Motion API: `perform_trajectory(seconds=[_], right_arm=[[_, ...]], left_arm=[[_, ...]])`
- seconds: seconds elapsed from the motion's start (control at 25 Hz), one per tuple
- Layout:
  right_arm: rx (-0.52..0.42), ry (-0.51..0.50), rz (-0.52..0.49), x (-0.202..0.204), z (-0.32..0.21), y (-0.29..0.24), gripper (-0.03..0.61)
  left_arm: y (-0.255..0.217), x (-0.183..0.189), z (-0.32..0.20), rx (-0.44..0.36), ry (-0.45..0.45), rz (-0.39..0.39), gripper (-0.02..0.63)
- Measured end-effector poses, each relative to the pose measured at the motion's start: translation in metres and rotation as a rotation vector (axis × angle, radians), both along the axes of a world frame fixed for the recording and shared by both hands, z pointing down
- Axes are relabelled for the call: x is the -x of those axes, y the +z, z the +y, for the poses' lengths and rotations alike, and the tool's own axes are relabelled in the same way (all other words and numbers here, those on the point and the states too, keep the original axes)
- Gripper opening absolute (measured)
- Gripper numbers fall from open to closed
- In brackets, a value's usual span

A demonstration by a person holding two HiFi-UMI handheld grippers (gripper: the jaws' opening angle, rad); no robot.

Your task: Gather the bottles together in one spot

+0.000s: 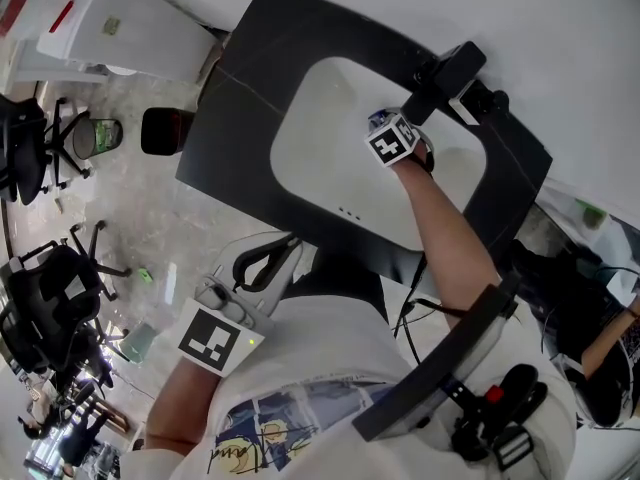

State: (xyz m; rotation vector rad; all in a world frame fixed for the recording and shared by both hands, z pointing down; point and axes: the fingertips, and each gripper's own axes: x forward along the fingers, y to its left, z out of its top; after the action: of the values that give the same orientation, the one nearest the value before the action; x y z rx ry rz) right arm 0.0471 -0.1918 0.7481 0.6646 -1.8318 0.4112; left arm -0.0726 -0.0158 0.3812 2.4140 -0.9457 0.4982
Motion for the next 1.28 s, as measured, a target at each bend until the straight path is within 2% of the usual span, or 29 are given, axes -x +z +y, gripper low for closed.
perform_trajectory(seconds=[0.12,0.36,0.6,0.76,0.8,1.08,1.28], right_arm=[[-0.023,-0.008,-0.021,0.001,0.005,-0.008,0.124],[-0.124,0.024,-0.092,0.003,0.014,-0.05,0.118],[-0.271,0.08,-0.236,-0.006,0.033,-0.107,0.113],[-0.35,0.155,-0.334,-0.022,0.048,-0.132,0.105],[-0.367,0.179,-0.345,-0.027,0.051,-0.135,0.088],[-0.446,0.339,-0.413,-0.065,0.064,-0.168,0.086],[-0.549,0.452,-0.459,-0.097,0.068,-0.22,0.086]], left_arm=[[0.0,0.001,0.0,0.019,-0.002,0.002,0.026],[-0.008,-0.008,-0.001,-0.03,0.079,0.015,0.026],[-0.013,-0.027,0.006,-0.045,0.173,0.036,0.026],[-0.016,-0.041,0.009,-0.054,0.243,0.041,0.026],[-0.017,-0.044,0.011,-0.055,0.261,0.045,0.026],[-0.025,-0.064,0.02,-0.084,0.359,0.066,0.026],[-0.032,-0.075,0.028,-0.087,0.406,0.094,0.026]])
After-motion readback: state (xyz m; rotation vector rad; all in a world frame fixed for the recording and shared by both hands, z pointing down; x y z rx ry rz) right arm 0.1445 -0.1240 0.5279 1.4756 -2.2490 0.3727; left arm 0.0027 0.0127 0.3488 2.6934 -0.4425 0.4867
